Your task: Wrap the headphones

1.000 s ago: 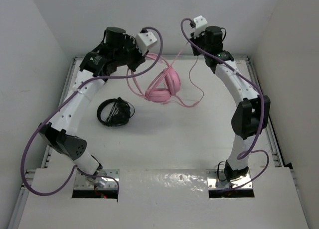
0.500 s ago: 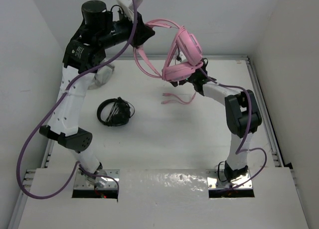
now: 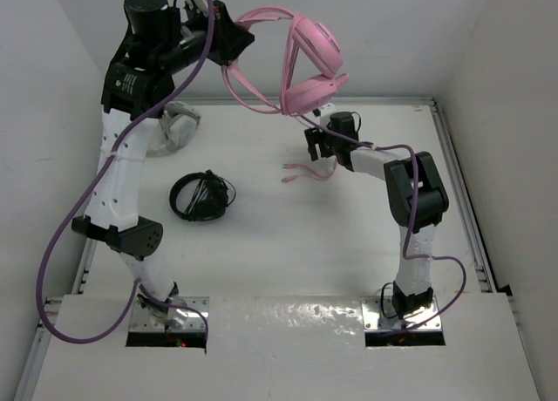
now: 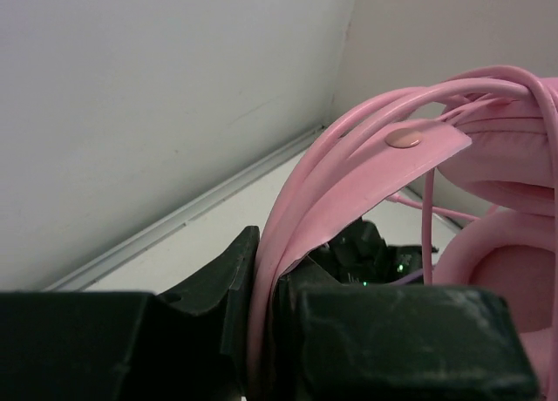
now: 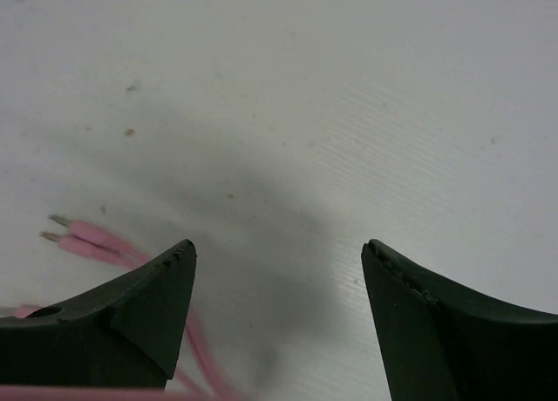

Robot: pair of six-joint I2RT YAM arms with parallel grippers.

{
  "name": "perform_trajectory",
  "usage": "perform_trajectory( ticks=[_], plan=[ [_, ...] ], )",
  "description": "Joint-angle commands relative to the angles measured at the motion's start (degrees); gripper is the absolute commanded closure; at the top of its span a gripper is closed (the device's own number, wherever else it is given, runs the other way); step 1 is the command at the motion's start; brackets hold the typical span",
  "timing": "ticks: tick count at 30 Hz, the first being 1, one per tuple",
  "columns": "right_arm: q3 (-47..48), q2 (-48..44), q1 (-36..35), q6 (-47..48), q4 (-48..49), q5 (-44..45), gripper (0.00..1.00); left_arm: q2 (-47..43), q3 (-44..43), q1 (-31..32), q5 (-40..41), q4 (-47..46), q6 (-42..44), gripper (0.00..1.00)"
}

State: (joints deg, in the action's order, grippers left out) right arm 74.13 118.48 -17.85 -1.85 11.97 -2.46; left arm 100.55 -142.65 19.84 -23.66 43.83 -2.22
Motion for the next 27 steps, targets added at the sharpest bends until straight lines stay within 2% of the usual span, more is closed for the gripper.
perform_trajectory(
  ticks=[1,4,5,6,11,14,15,17,19,21,22,23,27],
  plan=[
    [-1.70,-1.75,-0.17,1.23,-1.33,7.64,0.25,-1.94,-2.11,-2.33,0.11,-10.08,-6.30,1.00],
    [-4.42,-3.51,-0.17,1.06,-0.63,8.08,0.62,-1.59,-0.53,-4.89,-1.21,-11.31,-8.15,1.00],
    [-4.87,-3.86,-0.17,1.23,-0.63,8.08,0.78,-1.41,-0.18,-5.42,-1.30,-12.10,-9.20,1.00],
    [-5.91,-4.65,-0.35,1.14,-0.80,7.82,1.00,-1.24,0.18,-5.86,-1.39,-12.45,-9.64,1.00],
    [-12.08,-8.69,-5.52,3.94,0.17,6.41,1.00,0.25,0.97,-7.79,1.33,-15.44,-11.58,1.00],
    [-11.56,-9.93,-13.51,9.57,-6.06,6.77,1.00,2.01,0.79,-10.34,4.49,-18.43,-13.77,1.00],
    [-11.38,-10.71,-17.62,12.02,-7.82,4.94,1.00,2.80,1.14,-11.21,8.24,-19.13,-13.60,1.00],
    [-12.68,-12.64,-21.25,14.14,-11.26,2.64,1.00,3.24,2.37,-11.57,13.17,-21.59,-10.37,1.00],
    [-14.88,-17.47,-25.91,16.25,-11.79,1.84,1.00,3.42,6.14,-11.49,23.26,-25.44,-3.54,1.00],
    [-15.59,-21.69,-28.37,16.87,-14.16,2.19,1.00,3.86,9.22,-11.49,29.61,-29.05,1.93,1.00],
    [-15.85,-26.49,-28.73,16.88,-15.21,2.20,1.00,4.12,12.45,-11.49,32.42,-33.42,9.00,1.00],
    [-16.55,-29.24,-29.08,16.88,-15.57,2.11,1.00,4.39,14.14,-11.49,37.41,-35.90,12.29,1.00],
    [-19.98,-44.00,-29.35,17.05,-12.24,2.28,1.00,6.23,22.04,-11.22,44.75,-48.27,30.73,1.00]
  ],
)
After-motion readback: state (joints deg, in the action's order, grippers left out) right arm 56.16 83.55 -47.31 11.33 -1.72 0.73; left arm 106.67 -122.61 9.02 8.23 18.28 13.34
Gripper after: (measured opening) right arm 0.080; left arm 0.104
